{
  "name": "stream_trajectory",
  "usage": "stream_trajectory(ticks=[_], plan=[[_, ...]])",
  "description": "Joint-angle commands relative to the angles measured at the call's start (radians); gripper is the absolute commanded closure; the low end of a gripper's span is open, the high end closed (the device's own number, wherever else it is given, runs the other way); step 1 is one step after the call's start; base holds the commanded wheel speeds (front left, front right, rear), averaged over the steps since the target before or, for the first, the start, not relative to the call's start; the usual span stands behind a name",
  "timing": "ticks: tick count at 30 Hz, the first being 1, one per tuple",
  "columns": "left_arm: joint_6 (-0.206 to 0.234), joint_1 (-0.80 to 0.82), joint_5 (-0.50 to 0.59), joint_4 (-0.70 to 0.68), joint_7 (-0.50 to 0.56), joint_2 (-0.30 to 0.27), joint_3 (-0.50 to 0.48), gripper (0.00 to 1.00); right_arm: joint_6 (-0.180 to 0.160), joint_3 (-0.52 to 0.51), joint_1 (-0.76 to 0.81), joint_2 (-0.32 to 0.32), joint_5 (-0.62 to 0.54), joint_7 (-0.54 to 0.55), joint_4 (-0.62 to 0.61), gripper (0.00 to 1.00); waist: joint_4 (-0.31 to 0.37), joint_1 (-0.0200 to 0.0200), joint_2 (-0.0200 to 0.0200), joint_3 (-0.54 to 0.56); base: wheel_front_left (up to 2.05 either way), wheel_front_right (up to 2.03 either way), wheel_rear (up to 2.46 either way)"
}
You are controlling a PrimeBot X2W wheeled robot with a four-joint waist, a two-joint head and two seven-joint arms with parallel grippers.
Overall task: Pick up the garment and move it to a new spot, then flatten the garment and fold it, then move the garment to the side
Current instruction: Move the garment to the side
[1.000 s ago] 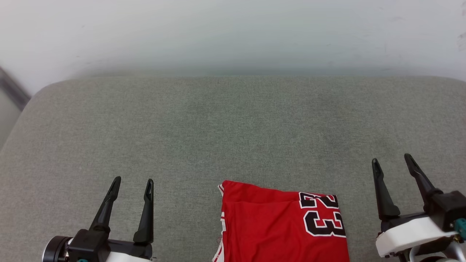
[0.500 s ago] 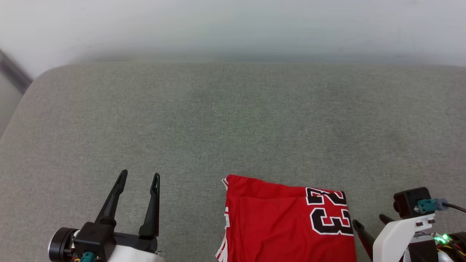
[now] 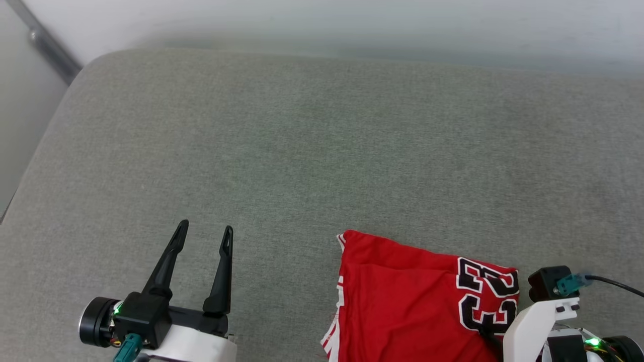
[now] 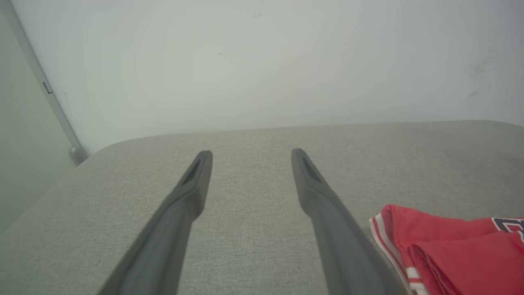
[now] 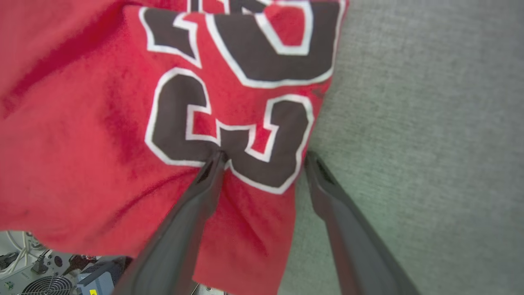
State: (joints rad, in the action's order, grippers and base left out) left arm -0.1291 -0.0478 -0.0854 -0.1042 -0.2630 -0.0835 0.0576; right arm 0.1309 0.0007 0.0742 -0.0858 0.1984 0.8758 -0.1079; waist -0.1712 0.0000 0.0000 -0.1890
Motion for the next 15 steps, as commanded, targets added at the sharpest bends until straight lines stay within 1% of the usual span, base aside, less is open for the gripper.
stream_trajectory(ticks=[1,7,8,9,11,13,15], plan=[[-0.001,0.019,-0.005,0.001,-0.002,-0.002,0.002,0.0,0.0,0.002,-0.013,0.009,-0.003,-0.005,0.027,0.0,-0.017,0.0,0.0,-0.012,0.0,0.0,0.0],[-0.001,0.026,-0.003,0.012,-0.002,-0.004,0.013,0.0,0.002,0.052,-0.001,0.031,-0.014,-0.035,0.147,0.0,-0.042,0.0,0.0,-0.016,0.0,0.0,0.0],[-0.001,0.026,-0.002,0.013,-0.002,-0.004,0.014,0.0,0.003,0.061,0.0,0.033,-0.019,-0.044,0.159,0.09,-0.044,0.0,0.0,-0.014,0.0,0.0,0.0],[-0.001,0.026,-0.001,0.014,-0.002,-0.004,0.014,0.0,0.004,0.067,-0.002,0.033,-0.026,-0.054,0.167,0.54,-0.045,0.0,0.0,-0.013,0.0,0.0,0.0],[-0.001,0.022,0.001,0.017,-0.002,-0.004,0.014,0.0,0.005,0.079,-0.015,0.029,-0.035,-0.075,0.18,1.0,-0.043,0.0,0.0,-0.005,0.0,0.0,0.0],[-0.001,0.015,0.003,0.019,-0.002,-0.005,0.015,0.0,0.004,0.079,-0.034,0.013,-0.053,-0.104,0.177,1.0,-0.036,0.0,0.0,0.005,0.0,0.0,0.0],[-0.001,0.007,0.008,0.021,-0.002,-0.006,0.017,0.0,0.0,0.089,-0.053,-0.028,-0.094,-0.13,0.157,1.0,-0.024,0.0,0.0,0.017,0.0,0.0,0.0]])
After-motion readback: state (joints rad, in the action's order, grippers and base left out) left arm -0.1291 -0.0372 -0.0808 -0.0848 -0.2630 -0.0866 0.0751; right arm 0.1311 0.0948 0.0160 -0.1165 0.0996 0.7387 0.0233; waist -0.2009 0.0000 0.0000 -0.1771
